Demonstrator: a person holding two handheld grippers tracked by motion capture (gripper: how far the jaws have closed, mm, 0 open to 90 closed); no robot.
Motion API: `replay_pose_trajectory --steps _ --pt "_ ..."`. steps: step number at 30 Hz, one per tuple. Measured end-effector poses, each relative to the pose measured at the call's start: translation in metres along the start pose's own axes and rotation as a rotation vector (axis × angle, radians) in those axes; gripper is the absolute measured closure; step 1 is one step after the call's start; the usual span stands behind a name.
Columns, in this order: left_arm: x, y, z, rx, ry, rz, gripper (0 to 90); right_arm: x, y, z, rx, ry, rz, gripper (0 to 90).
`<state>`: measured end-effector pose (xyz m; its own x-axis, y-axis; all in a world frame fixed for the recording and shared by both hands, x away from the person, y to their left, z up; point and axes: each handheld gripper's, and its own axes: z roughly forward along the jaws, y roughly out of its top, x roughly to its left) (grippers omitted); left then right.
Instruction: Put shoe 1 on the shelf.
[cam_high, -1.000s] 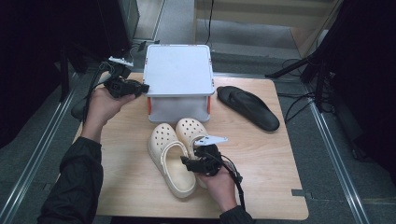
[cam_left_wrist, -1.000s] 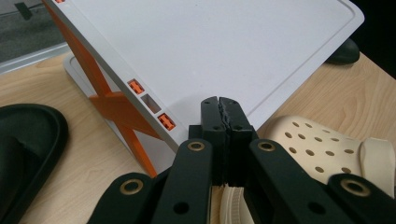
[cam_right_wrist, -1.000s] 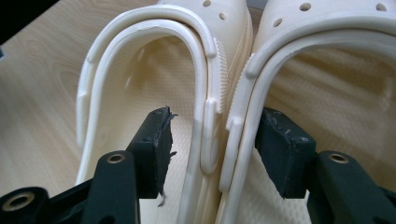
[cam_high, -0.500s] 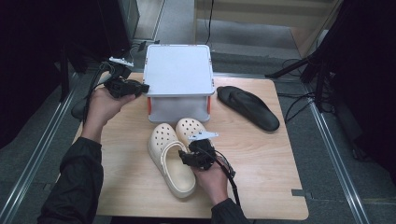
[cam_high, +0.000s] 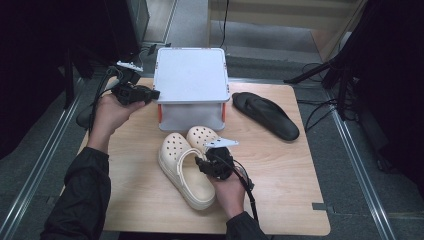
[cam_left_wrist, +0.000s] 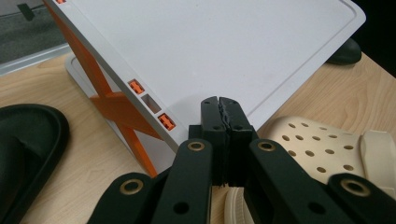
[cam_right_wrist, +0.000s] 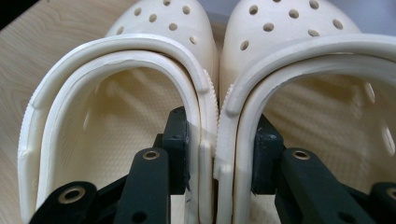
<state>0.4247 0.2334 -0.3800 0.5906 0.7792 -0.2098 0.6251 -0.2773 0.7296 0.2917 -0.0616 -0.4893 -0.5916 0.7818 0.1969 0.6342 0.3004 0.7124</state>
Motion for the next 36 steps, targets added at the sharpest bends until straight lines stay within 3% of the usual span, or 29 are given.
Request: replay_pose_trajectory --steps 4,8,20,27,36 --pt "0.0 0.0 0.0 0.0 -0.003 -0.002 90.0 0.001 0.007 -0.004 -0.023 -0.01 -0.021 66.4" --pt "0.0 0.0 0.0 0.0 -0.004 -0.002 90.0 -0.004 0.016 -0.004 -0.027 0.0 -0.011 66.3" --pt "0.0 0.0 0.0 0.002 -0.006 -0.005 90.0 -0.022 0.059 0.019 -0.025 -0.039 -0.006 66.3" --pt "0.001 0.0 0.0 0.0 -0.01 -0.009 90.0 -0.031 0.078 0.038 -0.046 -0.059 0.047 66.3" --pt "0.002 -0.001 0.0 -0.001 -0.016 -0.008 90.0 -0.037 0.09 0.061 -0.049 -0.105 0.091 66.2"
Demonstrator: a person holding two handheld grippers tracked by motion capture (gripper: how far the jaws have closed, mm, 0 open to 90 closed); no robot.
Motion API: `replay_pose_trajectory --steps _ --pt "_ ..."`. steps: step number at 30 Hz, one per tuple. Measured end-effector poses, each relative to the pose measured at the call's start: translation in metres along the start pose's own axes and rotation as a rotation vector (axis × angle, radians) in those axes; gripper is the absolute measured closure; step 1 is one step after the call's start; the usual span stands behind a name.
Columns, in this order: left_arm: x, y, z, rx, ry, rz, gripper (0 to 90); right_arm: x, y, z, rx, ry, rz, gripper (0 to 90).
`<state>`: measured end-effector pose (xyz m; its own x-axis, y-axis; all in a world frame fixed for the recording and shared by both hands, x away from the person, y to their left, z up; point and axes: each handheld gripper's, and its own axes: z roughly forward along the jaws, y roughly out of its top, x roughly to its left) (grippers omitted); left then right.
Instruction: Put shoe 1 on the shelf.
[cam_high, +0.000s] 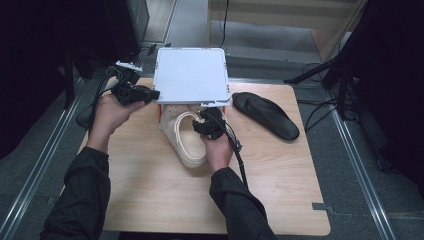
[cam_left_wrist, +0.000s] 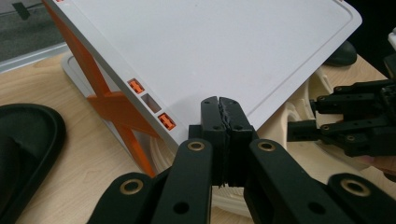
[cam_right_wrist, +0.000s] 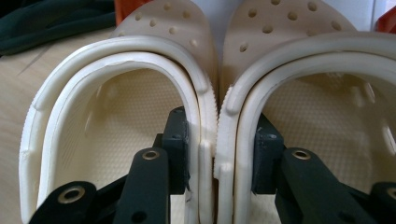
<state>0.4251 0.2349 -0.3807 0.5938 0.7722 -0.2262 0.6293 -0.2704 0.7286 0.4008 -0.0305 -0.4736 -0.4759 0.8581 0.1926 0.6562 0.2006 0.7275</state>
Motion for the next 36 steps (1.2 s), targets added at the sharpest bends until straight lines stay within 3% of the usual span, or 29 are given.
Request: replay_pose_trajectory --steps 6,15,19,24,30,36 --pt "0.0 0.0 0.0 0.002 0.001 0.002 90.0 -0.004 0.005 0.009 -0.011 -0.004 0.041 66.1" --pt "0.0 0.0 0.0 -0.003 -0.001 -0.003 89.9 0.002 0.006 0.02 -0.008 -0.052 0.031 64.8" --pt "0.0 0.0 0.0 -0.002 -0.001 -0.003 89.9 0.003 0.006 0.021 -0.014 -0.044 0.032 61.3" --pt "0.0 0.0 0.0 -0.002 -0.001 -0.003 89.9 0.004 0.006 0.016 -0.03 -0.046 0.013 58.3" --pt "0.0 0.0 0.0 -0.002 -0.001 -0.004 89.9 0.002 0.004 0.007 -0.017 -0.002 0.02 52.6" --pt "0.0 0.0 0.0 -0.002 0.001 -0.004 89.9 0.002 0.003 -0.015 -0.038 0.016 -0.002 51.9"
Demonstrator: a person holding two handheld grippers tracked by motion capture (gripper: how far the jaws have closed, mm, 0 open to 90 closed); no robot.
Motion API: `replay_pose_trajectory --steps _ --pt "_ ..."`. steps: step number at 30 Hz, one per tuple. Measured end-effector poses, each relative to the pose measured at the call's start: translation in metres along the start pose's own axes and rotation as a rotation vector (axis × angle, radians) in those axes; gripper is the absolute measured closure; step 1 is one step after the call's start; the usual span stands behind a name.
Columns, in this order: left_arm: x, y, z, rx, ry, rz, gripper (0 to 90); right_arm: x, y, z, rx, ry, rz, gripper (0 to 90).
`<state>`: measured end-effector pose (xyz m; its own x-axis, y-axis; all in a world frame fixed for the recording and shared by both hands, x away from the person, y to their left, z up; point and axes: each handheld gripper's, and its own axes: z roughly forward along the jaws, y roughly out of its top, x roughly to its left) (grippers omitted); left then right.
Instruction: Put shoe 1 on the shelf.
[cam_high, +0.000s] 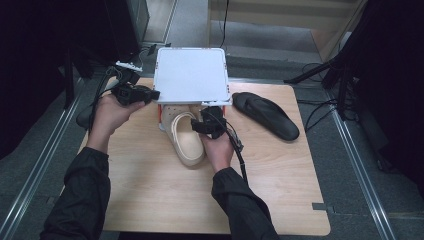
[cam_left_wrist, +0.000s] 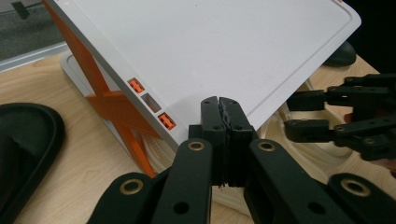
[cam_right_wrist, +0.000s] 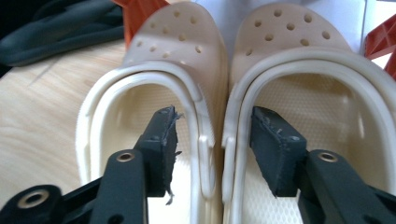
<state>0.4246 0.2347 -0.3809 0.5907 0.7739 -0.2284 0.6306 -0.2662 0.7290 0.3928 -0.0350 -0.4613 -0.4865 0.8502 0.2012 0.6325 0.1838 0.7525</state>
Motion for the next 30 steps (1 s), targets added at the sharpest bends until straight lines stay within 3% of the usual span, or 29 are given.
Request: replay_pose_trajectory --steps 5,17,30 --pt "0.0 0.0 0.0 -0.001 0.002 -0.002 89.9 0.001 -0.006 -0.014 0.024 0.031 -0.028 60.4" --pt "0.0 -0.001 0.0 -0.006 0.003 -0.002 90.0 0.006 -0.028 -0.05 0.008 0.132 -0.065 88.8" --pt "0.0 -0.001 0.0 -0.006 0.002 -0.005 89.9 0.023 -0.076 -0.059 0.027 0.194 -0.098 90.0"
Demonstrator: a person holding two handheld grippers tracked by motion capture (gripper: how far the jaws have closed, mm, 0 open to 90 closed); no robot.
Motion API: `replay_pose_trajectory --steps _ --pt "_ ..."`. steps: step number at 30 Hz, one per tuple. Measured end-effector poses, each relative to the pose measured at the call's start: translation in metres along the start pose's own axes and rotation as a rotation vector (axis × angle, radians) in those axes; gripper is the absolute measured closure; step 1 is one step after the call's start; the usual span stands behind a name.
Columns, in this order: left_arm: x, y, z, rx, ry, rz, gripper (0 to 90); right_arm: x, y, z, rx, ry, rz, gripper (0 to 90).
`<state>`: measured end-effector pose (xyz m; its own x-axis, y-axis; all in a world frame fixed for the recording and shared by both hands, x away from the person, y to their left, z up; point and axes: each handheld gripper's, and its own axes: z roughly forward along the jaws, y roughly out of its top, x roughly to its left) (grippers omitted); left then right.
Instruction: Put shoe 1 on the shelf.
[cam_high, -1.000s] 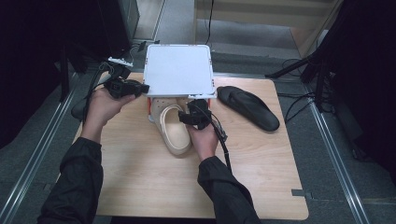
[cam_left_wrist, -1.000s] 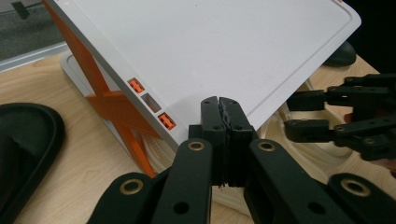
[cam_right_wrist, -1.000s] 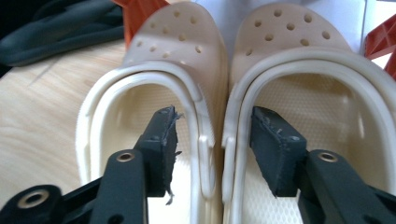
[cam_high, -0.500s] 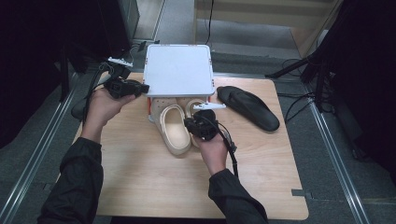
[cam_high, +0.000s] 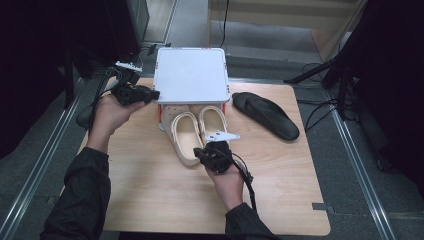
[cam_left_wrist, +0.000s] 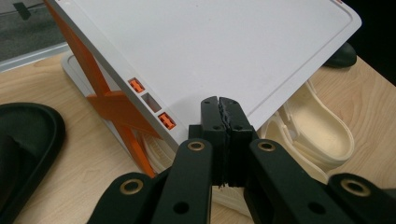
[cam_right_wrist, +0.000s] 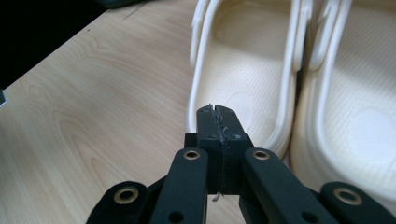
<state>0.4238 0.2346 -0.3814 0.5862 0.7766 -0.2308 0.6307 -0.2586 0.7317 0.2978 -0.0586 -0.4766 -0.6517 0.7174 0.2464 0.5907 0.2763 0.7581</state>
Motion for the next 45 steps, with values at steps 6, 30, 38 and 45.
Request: replay_pose_trajectory --steps 6,30,38,45 --pt "0.001 0.0 0.0 0.001 -0.005 0.0 89.9 0.004 -0.02 -0.001 0.003 0.017 -0.001 90.0" --pt "0.0 0.0 0.0 0.0 0.0 0.005 89.9 -0.003 -0.038 0.025 0.056 -0.015 -0.008 90.0" --pt "0.0 0.0 0.0 0.0 0.001 0.005 89.9 0.003 -0.027 0.031 0.066 -0.006 -0.007 90.0" --pt "0.0 0.0 0.0 -0.001 -0.001 0.004 89.9 0.01 -0.018 0.037 0.067 -0.005 -0.021 90.0"
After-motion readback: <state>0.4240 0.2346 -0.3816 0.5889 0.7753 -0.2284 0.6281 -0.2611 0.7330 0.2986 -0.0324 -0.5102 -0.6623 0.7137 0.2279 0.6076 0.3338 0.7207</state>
